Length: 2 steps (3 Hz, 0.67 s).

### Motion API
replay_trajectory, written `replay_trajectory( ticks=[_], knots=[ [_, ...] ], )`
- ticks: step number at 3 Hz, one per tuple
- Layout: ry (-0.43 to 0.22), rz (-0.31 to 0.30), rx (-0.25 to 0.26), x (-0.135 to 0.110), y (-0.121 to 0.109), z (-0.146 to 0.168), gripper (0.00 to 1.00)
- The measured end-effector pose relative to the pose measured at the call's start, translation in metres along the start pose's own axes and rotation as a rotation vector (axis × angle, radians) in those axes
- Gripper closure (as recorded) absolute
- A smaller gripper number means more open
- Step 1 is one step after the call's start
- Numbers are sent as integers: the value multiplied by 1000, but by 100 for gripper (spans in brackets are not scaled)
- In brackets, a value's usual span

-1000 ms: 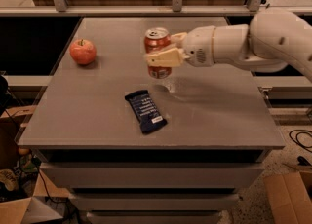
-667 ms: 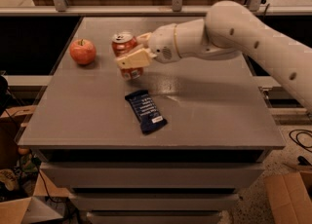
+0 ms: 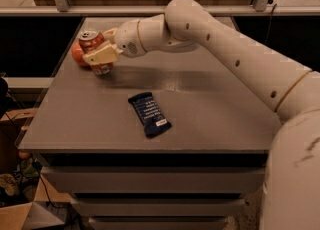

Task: Move coke can near apple

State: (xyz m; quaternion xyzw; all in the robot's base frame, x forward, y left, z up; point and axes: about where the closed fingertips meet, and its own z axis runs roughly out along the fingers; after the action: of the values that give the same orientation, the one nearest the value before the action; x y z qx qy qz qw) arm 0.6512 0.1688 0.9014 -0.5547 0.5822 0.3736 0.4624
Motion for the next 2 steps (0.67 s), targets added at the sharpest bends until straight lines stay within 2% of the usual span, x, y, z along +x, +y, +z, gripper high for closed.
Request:
replay_trajectory(
  ticks=[2],
  knots=[
    [-37, -12, 3, -6, -26, 22, 100]
  ],
)
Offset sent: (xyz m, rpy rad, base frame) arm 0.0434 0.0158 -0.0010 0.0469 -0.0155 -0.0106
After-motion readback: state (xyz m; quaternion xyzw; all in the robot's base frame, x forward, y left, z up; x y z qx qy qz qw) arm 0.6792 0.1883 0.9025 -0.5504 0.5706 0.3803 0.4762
